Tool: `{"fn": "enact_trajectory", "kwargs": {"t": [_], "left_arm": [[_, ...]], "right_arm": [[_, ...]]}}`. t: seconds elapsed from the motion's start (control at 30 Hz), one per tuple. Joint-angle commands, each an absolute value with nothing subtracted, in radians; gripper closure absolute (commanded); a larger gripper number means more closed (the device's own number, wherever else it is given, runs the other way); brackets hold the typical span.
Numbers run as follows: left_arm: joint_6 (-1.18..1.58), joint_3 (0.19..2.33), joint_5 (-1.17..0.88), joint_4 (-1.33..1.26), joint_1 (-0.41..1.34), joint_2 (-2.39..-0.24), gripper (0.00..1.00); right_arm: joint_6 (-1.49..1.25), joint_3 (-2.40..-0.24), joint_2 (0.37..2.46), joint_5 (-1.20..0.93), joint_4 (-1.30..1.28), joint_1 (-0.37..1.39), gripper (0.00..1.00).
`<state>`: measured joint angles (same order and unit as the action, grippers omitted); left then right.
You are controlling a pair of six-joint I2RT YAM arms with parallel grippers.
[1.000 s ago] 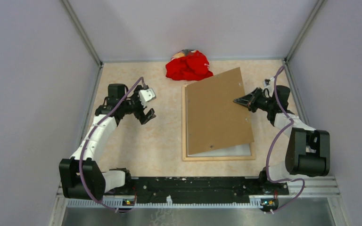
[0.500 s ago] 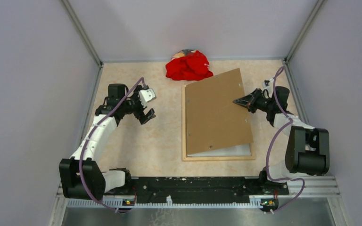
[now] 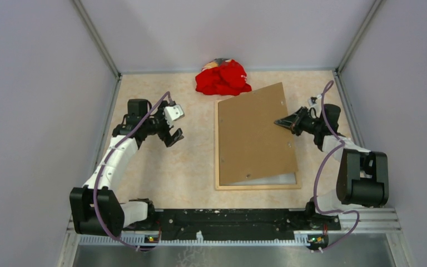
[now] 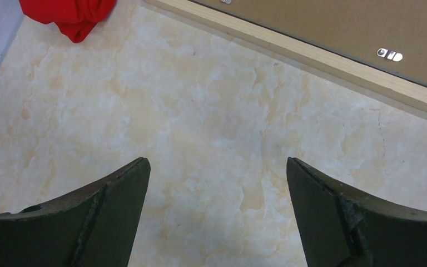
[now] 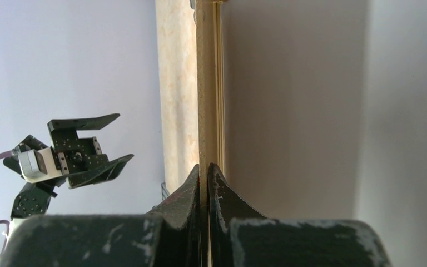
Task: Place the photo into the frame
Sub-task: Place the photo frame item in the photo frame.
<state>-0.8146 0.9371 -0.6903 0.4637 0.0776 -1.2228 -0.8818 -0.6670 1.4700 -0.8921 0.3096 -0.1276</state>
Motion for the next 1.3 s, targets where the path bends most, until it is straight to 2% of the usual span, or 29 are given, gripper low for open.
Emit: {"fn": "enact_trajectory", "kwargs": {"t": [0.0, 1.13, 1.27], "left_arm": [[-0.830, 0.931, -0.701, 0.437, 0.081, -1.218, 0.01], [-0.838, 0.927, -0.709, 0.462, 0.086, -1.218, 0.01], [-0.837, 0.929, -0.709, 0.462, 0.087, -1.220, 0.01]], "right_arm": [[-0.882, -0.665, 1.456, -0.945, 0.367, -0.135, 1.00], [-0.852, -0.622, 1.453, -0.912, 0.430, -0.134, 1.00], [-0.786, -0.625, 1.428, -0.865, 0.354, -0.110, 0.95]]}}
